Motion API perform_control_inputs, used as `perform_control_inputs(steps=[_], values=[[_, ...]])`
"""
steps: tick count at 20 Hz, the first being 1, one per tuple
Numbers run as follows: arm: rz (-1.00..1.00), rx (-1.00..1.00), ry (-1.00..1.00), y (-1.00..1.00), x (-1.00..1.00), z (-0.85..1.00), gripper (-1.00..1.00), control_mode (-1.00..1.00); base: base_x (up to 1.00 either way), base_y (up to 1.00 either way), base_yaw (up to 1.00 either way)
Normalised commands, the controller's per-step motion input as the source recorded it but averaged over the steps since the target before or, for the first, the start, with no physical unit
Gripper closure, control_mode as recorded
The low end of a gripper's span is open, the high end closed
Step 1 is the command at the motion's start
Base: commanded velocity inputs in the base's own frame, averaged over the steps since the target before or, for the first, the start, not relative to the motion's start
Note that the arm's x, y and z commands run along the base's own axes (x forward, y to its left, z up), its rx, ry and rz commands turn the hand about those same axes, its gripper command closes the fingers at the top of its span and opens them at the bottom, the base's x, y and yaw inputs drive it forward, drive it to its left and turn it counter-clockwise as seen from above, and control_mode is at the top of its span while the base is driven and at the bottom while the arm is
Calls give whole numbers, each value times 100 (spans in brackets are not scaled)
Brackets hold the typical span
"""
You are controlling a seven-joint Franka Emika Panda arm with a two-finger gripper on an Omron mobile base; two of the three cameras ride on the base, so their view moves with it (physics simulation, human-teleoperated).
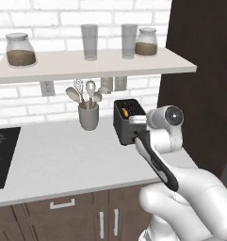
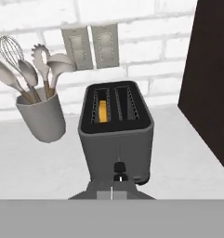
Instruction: Start the toaster. Once the lever pops up, take the bread to the plate on the dining counter.
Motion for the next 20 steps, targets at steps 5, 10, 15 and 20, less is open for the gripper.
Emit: perform_control_inputs(steps=[5, 10, 15, 20], values=[[0, 12, 6, 0, -10, 24, 100, -100, 0, 0, 0], [0, 1, 7, 0, 0, 1, 100, -100, 0, 0, 0], [0, -5, 5, 0, 12, 2, 100, -100, 0, 0, 0], [0, -5, 0, 1, 23, 1, 100, -100, 0, 0, 0]])
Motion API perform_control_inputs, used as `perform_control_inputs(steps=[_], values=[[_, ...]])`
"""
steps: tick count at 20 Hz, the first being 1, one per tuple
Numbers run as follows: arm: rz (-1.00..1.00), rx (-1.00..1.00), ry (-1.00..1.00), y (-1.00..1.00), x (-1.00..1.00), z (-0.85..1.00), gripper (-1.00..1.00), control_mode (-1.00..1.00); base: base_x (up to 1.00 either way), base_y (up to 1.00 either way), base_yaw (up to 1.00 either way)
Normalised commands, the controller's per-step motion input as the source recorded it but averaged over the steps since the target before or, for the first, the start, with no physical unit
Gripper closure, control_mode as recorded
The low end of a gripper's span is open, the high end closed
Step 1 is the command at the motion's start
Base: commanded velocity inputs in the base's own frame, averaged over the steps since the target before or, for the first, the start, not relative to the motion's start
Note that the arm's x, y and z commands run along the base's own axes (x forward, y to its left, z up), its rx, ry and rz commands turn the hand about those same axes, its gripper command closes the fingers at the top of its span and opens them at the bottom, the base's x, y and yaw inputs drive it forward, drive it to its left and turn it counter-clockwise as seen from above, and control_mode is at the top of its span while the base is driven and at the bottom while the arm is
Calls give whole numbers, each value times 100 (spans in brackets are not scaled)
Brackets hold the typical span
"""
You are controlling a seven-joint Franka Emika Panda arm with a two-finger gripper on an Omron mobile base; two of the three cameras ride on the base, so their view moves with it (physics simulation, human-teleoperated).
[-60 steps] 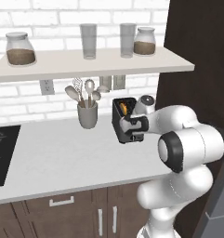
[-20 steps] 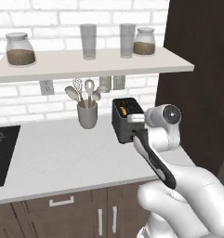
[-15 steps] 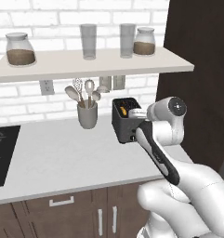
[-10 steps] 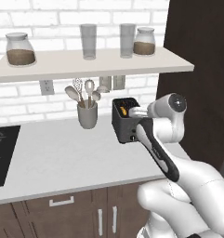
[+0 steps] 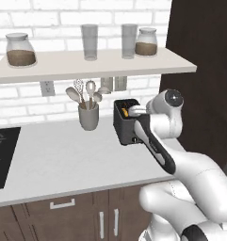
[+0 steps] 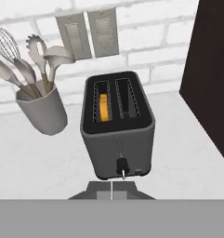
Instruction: Start the toaster. Once the lever pops up, take the bread to the plate on the dining counter.
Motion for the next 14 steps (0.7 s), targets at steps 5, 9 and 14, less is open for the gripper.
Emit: perform_control_inputs(steps=[5, 9, 14], values=[[0, -6, 0, 2, 28, 0, 100, -100, 0, 0, 0], [0, -7, 0, 10, 31, 0, 100, -100, 0, 0, 0], [0, -4, 3, 18, 29, 0, 100, -100, 0, 0, 0]])
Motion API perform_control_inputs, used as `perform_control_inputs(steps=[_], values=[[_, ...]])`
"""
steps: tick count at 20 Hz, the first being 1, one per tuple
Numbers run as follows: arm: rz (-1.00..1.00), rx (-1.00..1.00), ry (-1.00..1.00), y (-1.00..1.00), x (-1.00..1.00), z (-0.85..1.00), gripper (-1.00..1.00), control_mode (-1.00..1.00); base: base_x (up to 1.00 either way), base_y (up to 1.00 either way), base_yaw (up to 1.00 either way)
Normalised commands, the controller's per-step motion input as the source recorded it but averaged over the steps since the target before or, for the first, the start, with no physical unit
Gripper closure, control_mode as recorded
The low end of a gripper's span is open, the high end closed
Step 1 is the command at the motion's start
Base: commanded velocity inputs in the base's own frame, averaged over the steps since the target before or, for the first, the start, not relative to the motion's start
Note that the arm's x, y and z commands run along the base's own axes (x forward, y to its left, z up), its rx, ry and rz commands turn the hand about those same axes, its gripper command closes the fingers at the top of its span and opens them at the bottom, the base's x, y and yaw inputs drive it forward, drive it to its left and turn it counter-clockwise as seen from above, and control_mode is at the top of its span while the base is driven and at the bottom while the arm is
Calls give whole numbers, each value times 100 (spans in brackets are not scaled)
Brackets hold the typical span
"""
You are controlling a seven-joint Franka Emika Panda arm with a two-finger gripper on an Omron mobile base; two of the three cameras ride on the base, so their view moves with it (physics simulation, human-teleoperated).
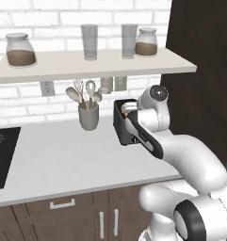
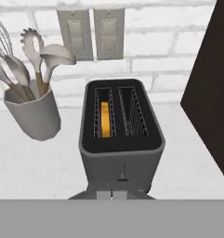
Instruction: Start the toaster. Once the lever pops up, take the bread to the plate on the dining counter.
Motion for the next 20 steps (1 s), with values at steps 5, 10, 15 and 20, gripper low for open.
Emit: perform_control_inputs(steps=[5, 10, 15, 20], values=[[0, -4, 7, 17, 28, 0, -100, -100, 0, 0, 0], [0, -2, 1, 11, 22, 0, -100, -100, 0, 0, 0], [0, -1, 0, 1, 13, -5, -100, -100, 0, 0, 0], [0, 0, -2, 0, 11, -17, -100, -100, 0, 0, 0]])
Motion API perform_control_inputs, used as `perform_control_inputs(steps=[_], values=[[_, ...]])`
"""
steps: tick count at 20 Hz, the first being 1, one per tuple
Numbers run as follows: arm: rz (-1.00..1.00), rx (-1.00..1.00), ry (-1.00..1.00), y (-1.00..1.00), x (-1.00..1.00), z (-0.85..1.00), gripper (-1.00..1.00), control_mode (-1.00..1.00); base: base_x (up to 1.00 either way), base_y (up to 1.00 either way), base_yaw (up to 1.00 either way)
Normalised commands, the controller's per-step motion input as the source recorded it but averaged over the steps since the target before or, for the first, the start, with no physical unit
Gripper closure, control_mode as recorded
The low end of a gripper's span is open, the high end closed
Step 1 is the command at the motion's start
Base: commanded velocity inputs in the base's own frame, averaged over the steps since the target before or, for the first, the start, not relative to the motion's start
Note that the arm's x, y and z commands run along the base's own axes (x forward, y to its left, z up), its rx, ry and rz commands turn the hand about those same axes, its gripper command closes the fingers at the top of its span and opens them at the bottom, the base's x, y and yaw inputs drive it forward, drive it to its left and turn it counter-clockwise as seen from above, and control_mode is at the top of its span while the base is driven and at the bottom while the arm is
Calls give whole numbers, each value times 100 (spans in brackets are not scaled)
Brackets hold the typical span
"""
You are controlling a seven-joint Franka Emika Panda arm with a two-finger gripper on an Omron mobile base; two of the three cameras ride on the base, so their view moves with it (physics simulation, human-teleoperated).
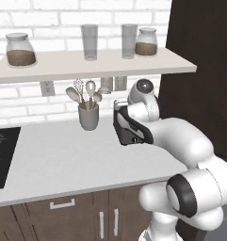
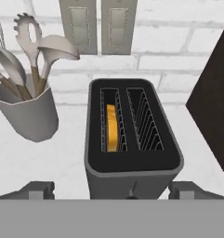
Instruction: Start the toaster. Once the lever pops up, take the bread to the plate on the dining counter.
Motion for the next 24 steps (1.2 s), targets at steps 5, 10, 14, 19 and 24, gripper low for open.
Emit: perform_control_inputs(steps=[5, 10, 14, 19, 24], values=[[0, 0, -6, 0, 11, -16, -100, -100, 0, 0, 0], [0, 0, -6, 0, 4, -10, -100, -100, 0, 0, 0], [0, 0, -1, -3, 4, -2, -100, -100, 0, 0, 0], [0, 0, 0, -8, 6, 0, -100, -100, 0, 0, 0], [0, 2, 0, -9, 0, 0, -100, -100, 0, 0, 0]])
